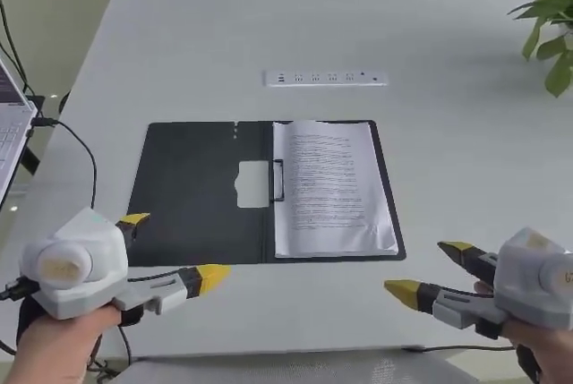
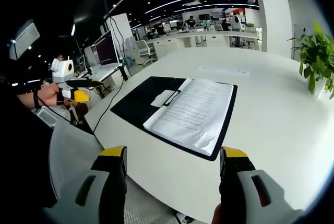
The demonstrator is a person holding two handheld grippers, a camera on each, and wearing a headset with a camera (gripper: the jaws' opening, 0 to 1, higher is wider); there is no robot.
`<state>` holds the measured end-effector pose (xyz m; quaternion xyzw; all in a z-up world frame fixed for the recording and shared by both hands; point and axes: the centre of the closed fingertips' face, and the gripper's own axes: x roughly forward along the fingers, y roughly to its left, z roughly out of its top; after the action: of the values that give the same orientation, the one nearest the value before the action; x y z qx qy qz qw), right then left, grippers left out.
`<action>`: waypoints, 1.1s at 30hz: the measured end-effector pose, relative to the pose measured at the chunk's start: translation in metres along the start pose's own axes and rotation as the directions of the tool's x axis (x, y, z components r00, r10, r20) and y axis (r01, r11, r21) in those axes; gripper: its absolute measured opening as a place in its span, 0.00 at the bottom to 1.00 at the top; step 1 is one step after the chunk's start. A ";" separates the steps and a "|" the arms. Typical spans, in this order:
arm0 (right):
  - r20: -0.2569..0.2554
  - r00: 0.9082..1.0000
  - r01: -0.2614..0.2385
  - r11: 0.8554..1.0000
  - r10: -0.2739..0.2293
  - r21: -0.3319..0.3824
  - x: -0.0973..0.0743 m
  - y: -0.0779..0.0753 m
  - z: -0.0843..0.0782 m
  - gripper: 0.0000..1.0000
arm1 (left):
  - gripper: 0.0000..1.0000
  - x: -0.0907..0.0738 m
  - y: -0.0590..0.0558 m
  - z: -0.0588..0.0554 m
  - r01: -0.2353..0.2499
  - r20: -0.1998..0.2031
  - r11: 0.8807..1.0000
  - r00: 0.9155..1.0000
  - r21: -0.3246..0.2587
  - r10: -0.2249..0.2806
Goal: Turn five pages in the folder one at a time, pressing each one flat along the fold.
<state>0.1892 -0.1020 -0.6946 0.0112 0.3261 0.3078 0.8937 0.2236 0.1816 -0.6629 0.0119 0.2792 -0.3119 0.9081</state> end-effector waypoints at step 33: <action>-0.002 1.000 0.014 1.000 -0.014 0.010 0.003 -0.012 0.003 0.71 | 0.86 0.086 -0.056 0.040 0.226 -0.057 0.960 0.974 0.162 -0.220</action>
<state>0.1998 -0.1096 -0.6970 0.0129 0.3287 0.2999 0.8955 0.2668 0.0807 -0.6648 0.0629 0.2690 -0.4342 0.8574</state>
